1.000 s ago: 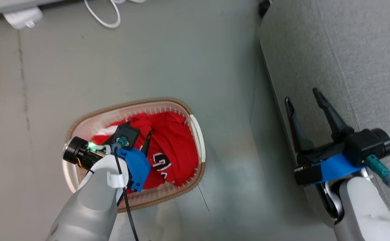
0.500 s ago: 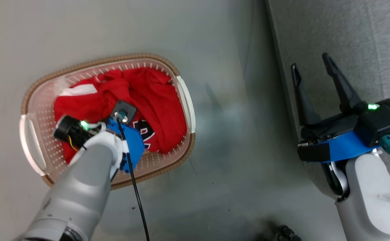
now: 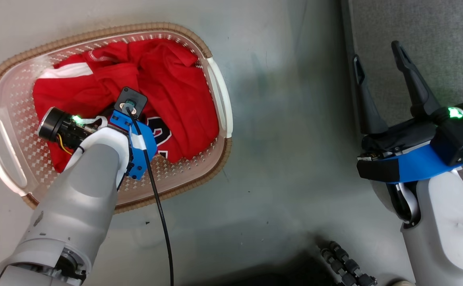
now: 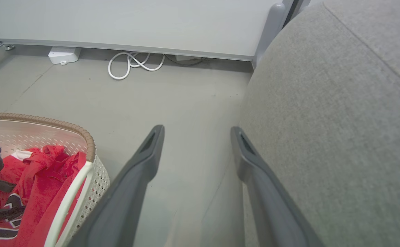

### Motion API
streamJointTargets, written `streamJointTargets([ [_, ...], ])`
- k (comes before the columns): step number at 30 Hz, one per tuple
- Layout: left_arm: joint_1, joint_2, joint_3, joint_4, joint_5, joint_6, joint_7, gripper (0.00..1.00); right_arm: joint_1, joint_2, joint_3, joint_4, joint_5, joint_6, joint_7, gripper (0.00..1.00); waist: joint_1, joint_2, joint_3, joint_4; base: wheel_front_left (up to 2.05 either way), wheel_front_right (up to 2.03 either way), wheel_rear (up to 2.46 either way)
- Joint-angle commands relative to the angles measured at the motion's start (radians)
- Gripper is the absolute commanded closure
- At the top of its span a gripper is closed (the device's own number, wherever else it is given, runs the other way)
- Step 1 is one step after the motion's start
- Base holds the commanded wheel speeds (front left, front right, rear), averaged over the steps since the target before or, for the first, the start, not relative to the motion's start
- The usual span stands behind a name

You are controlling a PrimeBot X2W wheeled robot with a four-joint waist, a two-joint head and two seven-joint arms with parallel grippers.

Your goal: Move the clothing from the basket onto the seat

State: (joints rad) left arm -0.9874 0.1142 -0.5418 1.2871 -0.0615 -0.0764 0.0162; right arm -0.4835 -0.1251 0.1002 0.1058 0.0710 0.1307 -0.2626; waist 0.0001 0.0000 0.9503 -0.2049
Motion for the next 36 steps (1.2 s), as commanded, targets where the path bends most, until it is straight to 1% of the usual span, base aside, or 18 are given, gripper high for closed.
streamJointTargets([
  [1,-0.014,0.006,-0.006,0.001,0.004,0.004,0.001,0.00,-0.013,-0.001,-0.002,-0.007,-0.001,0.000,-0.003,0.00,-0.0001,0.0000,0.013,-0.002,0.00,0.00,0.00],
  [3,-0.019,0.006,-0.012,0.002,0.006,0.003,0.008,0.00,-0.011,-0.001,-0.002,-0.008,0.000,0.000,-0.003,0.00,-0.0001,0.0000,0.019,-0.002,0.00,0.00,0.00],
  [5,-0.025,0.007,-0.020,0.002,0.007,0.004,0.014,0.80,-0.008,-0.003,-0.004,-0.009,-0.001,0.000,-0.003,0.00,-0.0001,0.0000,0.023,0.000,0.00,0.00,0.00],
  [6,-0.027,0.007,-0.021,0.002,0.005,0.006,0.006,1.00,-0.008,-0.004,-0.005,-0.009,-0.001,0.000,-0.003,0.00,-0.0001,0.0000,0.024,0.001,0.00,0.00,0.00],
  [10,-0.015,-0.005,-0.027,0.002,-0.004,0.004,-0.001,1.00,-0.009,-0.010,-0.010,-0.004,-0.005,0.000,-0.003,0.00,-0.0001,0.0000,0.012,0.014,0.00,0.00,0.00],
  [14,0.003,-0.022,-0.026,0.002,-0.025,-0.010,-0.029,1.00,-0.007,-0.018,-0.013,0.003,-0.005,0.000,-0.003,0.00,-0.0001,0.0000,-0.020,0.033,0.00,0.00,0.00],
  [17,0.024,-0.041,-0.012,0.002,-0.056,-0.024,-0.064,1.00,0.003,-0.021,-0.018,0.007,-0.005,0.000,-0.003,0.00,-0.0001,0.0000,-0.056,0.050,0.00,0.00,0.00],
  [20,0.044,-0.052,-0.017,0.001,-0.077,-0.037,-0.095,1.00,0.016,-0.028,-0.020,0.015,-0.002,0.000,-0.003,0.00,-0.0001,0.0000,-0.098,0.069,0.00,0.00,0.00],
  [25,0.095,-0.064,-0.023,-0.026,-0.134,-0.049,-0.177,1.00,0.040,-0.033,-0.023,0.033,-0.004,0.000,-0.003,0.00,-0.0001,0.0000,-0.188,0.100,0.00,0.00,0.00],
  [28,0.149,-0.064,-0.051,-0.086,-0.196,-0.055,-0.215,1.00,0.060,-0.039,-0.023,0.047,-0.002,0.000,-0.003,0.00,-0.0001,0.0000,-0.255,0.117,0.00,0.00,0.00],
  [32,0.215,-0.064,-0.129,-0.182,-0.299,-0.054,-0.241,1.00,0.093,-0.044,-0.029,0.067,-0.004,0.000,-0.003,0.00,-0.0001,0.0000,-0.350,0.144,0.00,0.00,0.00],
  [36,0.251,-0.064,-0.184,-0.237,-0.383,-0.054,-0.265,1.00,0.132,-0.046,-0.034,0.085,-0.007,0.000,-0.003,0.00,-0.0001,0.0000,-0.443,0.171,0.00,0.00,0.00],
])
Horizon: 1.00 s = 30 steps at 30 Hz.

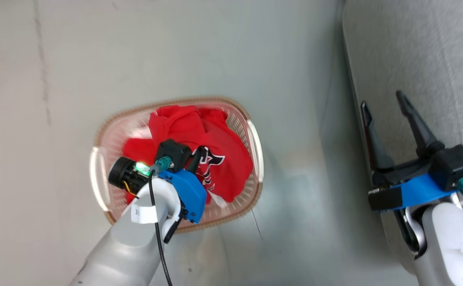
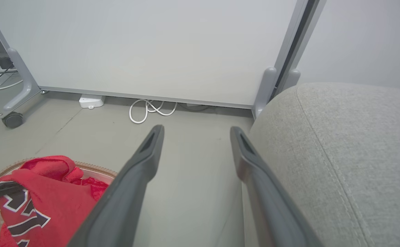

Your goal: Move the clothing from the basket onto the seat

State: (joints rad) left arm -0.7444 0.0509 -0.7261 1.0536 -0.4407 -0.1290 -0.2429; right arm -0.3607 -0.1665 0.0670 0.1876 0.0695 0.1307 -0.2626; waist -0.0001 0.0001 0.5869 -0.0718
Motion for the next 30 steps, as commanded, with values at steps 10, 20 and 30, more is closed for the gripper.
streamJointTargets([
  [10,0.052,-0.001,-0.013,-0.139,-0.075,0.011,-0.023,1.00,0.130,0.009,0.002,0.048,-0.003,0.000,-0.003,0.00,0.0001,-0.0001,-0.309,0.081,0.00,0.00,0.00],
  [20,0.067,0.002,0.048,-0.334,0.008,0.025,-0.023,1.00,0.224,0.024,-0.001,0.076,-0.007,0.000,-0.003,0.00,0.0001,-0.0001,-0.458,0.088,0.00,0.00,0.00],
  [30,0.057,0.001,0.045,-0.415,0.046,0.010,-0.024,1.00,0.294,0.043,0.004,0.088,-0.013,0.000,-0.003,0.00,0.0001,-0.0001,-0.568,0.085,0.00,0.00,0.00],
])
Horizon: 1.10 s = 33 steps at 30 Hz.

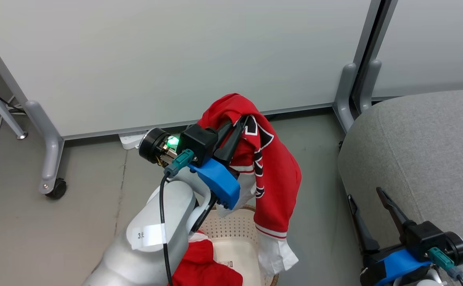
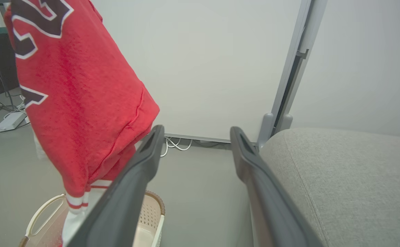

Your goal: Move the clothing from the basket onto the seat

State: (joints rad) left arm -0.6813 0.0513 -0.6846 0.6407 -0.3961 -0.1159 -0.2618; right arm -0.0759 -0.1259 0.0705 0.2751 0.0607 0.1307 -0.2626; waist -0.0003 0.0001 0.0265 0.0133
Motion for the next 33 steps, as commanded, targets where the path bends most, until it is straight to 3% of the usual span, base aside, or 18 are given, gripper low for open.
streamJointTargets([
  [1,-0.012,0.001,0.002,0.000,0.000,-0.004,-0.005,1.00,0.011,0.004,0.001,0.000,-0.005,0.000,-0.003,0.00,0.0003,-0.0001,-0.012,0.001,0.00,0.00,0.00],
  [10,-0.036,0.002,-0.017,0.015,-0.006,-0.009,-0.005,1.00,0.009,0.010,0.037,-0.028,-0.011,0.000,-0.003,0.00,0.0003,-0.0001,-0.020,0.008,0.00,0.00,0.00],
  [21,-0.050,0.004,-0.020,0.022,-0.004,-0.012,-0.005,1.00,-0.114,-0.008,0.193,-0.071,-0.004,0.000,-0.003,0.00,0.0003,-0.0001,0.007,0.010,0.00,0.00,0.00],
  [33,-0.098,0.000,-0.046,0.011,0.000,-0.013,-0.005,1.00,-0.355,0.007,0.349,0.068,0.000,0.000,-0.003,0.00,0.0003,-0.0001,0.081,0.033,0.00,0.00,0.00],
])
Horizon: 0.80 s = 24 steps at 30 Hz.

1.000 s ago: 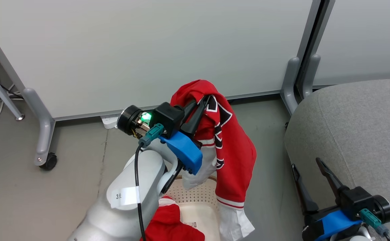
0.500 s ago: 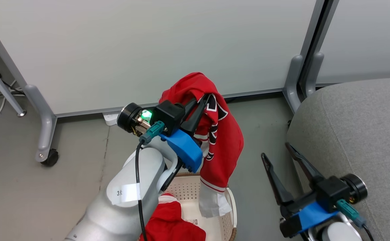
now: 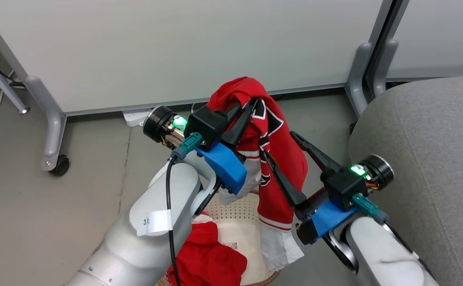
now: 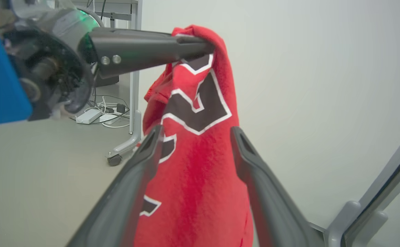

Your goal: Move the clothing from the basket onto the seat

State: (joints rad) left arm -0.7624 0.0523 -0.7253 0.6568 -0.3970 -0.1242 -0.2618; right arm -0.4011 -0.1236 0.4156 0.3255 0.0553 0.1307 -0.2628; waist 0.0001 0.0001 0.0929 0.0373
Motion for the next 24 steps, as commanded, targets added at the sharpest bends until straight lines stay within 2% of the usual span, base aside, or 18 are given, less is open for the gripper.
streamJointTargets([
  [1,-0.023,-0.001,-0.011,-0.006,0.000,-0.005,-0.005,1.00,-0.048,0.008,0.011,0.041,0.002,0.000,-0.003,0.00,-0.0001,-0.0001,0.021,0.014,0.00,0.00,0.00],
  [6,-0.048,-0.002,-0.051,-0.030,-0.025,-0.004,-0.005,1.00,-0.139,0.027,0.038,0.147,0.000,0.000,-0.003,0.00,-0.0001,-0.0001,0.052,0.038,0.00,0.00,0.00],
  [13,-0.072,-0.002,-0.114,-0.056,-0.064,0.020,-0.005,1.00,-0.235,0.055,0.034,0.261,-0.014,0.000,-0.003,0.00,-0.0001,-0.0001,0.080,0.059,0.00,0.00,0.00],
  [14,-0.075,-0.002,-0.120,-0.058,-0.070,0.024,-0.005,1.00,-0.244,0.058,0.034,0.277,-0.015,0.000,-0.003,0.54,-0.0001,-0.0001,0.081,0.060,0.00,0.00,0.00],
  [15,-0.078,-0.002,-0.125,-0.059,-0.074,0.027,-0.005,1.00,-0.252,0.060,0.035,0.290,-0.014,0.000,-0.003,1.00,-0.0001,-0.0001,0.082,0.061,0.00,0.00,0.00],
  [24,-0.090,-0.002,-0.152,-0.054,-0.101,0.045,-0.005,1.00,-0.270,0.071,0.046,0.318,-0.001,0.000,-0.003,1.00,-0.0001,-0.0001,0.080,0.057,0.00,0.00,0.00],
])
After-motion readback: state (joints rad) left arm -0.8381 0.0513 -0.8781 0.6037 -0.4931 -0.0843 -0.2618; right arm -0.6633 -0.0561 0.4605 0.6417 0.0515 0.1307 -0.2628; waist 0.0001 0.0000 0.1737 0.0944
